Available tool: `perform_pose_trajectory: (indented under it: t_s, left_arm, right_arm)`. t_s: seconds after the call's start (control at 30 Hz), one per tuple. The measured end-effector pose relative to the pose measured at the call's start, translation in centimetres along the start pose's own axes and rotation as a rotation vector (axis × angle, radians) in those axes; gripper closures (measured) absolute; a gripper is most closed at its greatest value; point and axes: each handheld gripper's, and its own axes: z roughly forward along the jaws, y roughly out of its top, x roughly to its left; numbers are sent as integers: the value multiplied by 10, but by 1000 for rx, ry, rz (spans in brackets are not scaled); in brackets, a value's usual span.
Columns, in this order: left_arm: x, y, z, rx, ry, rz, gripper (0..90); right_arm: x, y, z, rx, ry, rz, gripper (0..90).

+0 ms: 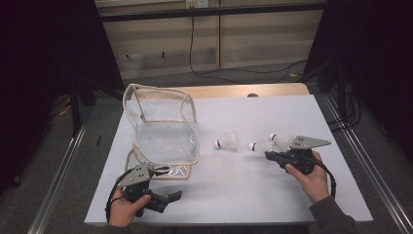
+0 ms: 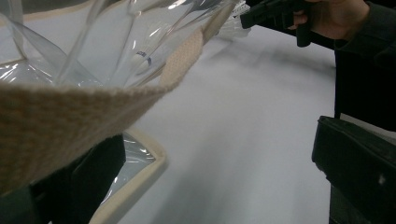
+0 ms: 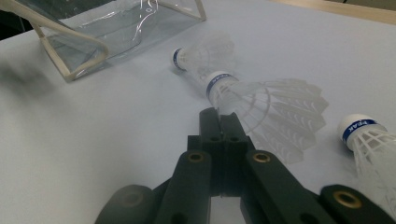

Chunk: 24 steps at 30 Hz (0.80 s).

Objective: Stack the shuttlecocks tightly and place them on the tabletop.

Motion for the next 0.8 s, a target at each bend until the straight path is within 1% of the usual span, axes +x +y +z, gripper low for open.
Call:
perform_pose_trajectory:
  t_s: [0.13, 0.3, 0.43, 0.47, 0.7, 0.8]
  left_arm:
    - [1, 0, -1, 2, 3, 7, 26]
    - [1, -1, -1, -9, 2, 3, 24]
    - [2, -2, -2, -9, 4, 10, 23]
    - [2, -2, -2, -11, 7, 4, 23]
    - [3, -3, -2, -14, 10, 7, 22]
    - [4, -3, -2, -9, 12, 16, 22]
  right_arm:
    - [0, 2, 2, 0, 0, -2, 900]
    - [-1, 3, 4, -4, 2, -4, 900]
    - [-1, 5, 7, -6, 3, 0, 900]
    - [-1, 5, 7, -5, 4, 3, 900]
    - [-3, 7, 10, -10, 4, 9, 900]
    - [-5, 7, 12, -10, 1, 13, 900]
